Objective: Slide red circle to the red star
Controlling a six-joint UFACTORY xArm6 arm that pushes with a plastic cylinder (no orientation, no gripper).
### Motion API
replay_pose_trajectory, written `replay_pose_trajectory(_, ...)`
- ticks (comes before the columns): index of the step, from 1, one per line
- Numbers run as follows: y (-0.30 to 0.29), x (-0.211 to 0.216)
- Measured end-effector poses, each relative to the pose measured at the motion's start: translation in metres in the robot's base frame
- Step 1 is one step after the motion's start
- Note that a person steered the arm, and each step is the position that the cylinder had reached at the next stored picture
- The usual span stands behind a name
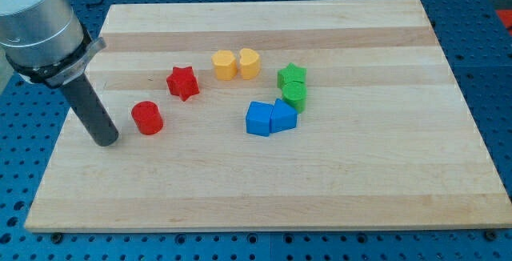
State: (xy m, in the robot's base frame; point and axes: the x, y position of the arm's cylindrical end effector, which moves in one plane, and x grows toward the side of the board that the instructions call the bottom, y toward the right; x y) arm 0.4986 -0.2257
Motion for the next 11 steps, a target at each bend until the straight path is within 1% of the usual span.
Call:
replay_pose_trajectory(3, 0.004, -0.011)
replay_pose_trajectory(4, 0.006, 0.005)
replay_pose_trajectory(5, 0.019, 0.009)
replay_pose_trajectory(7, 0.037, -0.027)
replay_pose_trajectory(8, 0.040, -0.035)
replay_pose_trajectory(11, 0.055, -0.038)
